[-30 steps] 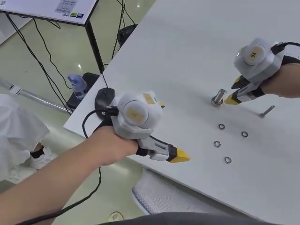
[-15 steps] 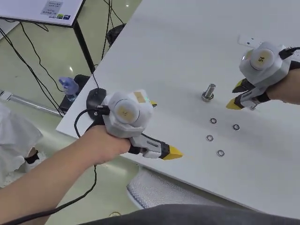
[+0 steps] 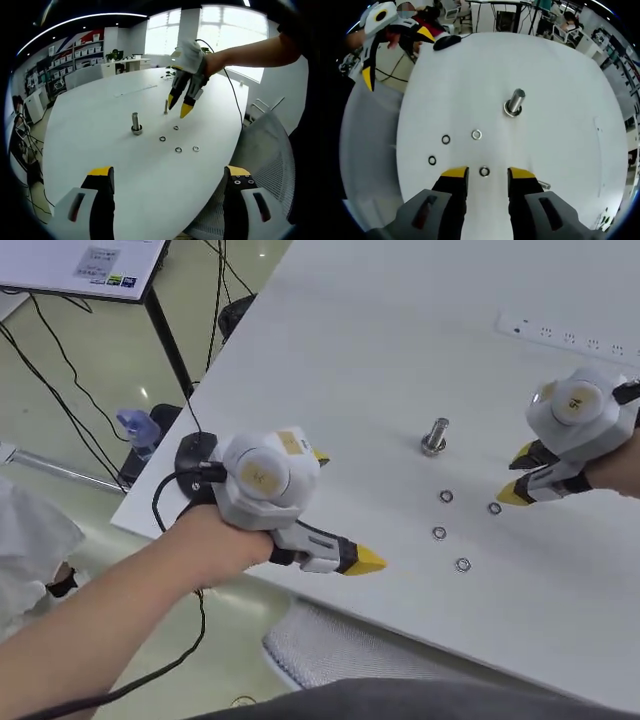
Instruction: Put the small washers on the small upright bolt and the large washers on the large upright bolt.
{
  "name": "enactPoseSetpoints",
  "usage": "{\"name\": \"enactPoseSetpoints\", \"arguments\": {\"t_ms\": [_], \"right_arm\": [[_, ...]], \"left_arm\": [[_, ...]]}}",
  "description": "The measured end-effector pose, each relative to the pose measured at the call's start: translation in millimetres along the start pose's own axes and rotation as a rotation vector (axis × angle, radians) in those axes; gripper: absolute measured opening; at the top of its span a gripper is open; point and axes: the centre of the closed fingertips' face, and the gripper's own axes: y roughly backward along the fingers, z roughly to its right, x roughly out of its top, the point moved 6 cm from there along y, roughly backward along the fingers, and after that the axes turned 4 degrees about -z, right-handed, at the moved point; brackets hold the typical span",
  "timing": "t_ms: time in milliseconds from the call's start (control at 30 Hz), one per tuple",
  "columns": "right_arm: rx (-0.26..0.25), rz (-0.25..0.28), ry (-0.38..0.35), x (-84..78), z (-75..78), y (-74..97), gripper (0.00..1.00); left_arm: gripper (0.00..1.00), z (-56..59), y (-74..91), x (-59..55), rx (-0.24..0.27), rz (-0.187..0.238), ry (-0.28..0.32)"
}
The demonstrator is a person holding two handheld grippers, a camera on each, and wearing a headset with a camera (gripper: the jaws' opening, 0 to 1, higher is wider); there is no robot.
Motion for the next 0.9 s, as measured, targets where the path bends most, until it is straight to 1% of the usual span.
{"name": "enactPoseSetpoints", "arguments": {"t_ms": [33,100,167,300,500,667,900], "right_arm": [[-0.006,-0.006,0.004,-2.5,-0.1,-1.7,0.32],[-0.001,-0.012,-0.007,-5.8,-0.8,-4.0,0.32],[-0.001,-0.005,-0.015,-7.1,-1.6,-6.7,0.32],[0.001,-0.009,-0.020,-10.1,-4.2,-12.8,0.32],[0.007,-0.007,-0.034,-13.3,-7.2,-22.7,0.31],[-0.011,-0.005,-0.039,-13.7,-6.8,-30.5,0.29],[-0.005,-0.012,-0.054,-15.8,-6.6,-38.6,0.28]], "left_arm": [[0.91,-0.1,0.1,0.1,0.000,0.000,0.001],[0.91,-1.1,0.6,1.3,0.004,0.001,0.006],[0.91,-2.1,1.3,2.6,0.008,0.003,0.000],[0.90,-3.3,2.1,5.1,0.008,0.004,-0.006],[0.90,-0.3,2.4,5.7,0.002,0.001,-0.009],[0.89,2.9,2.9,4.5,-0.004,-0.006,-0.015],[0.89,2.7,5.1,3.9,0.003,-0.016,-0.028]]}}
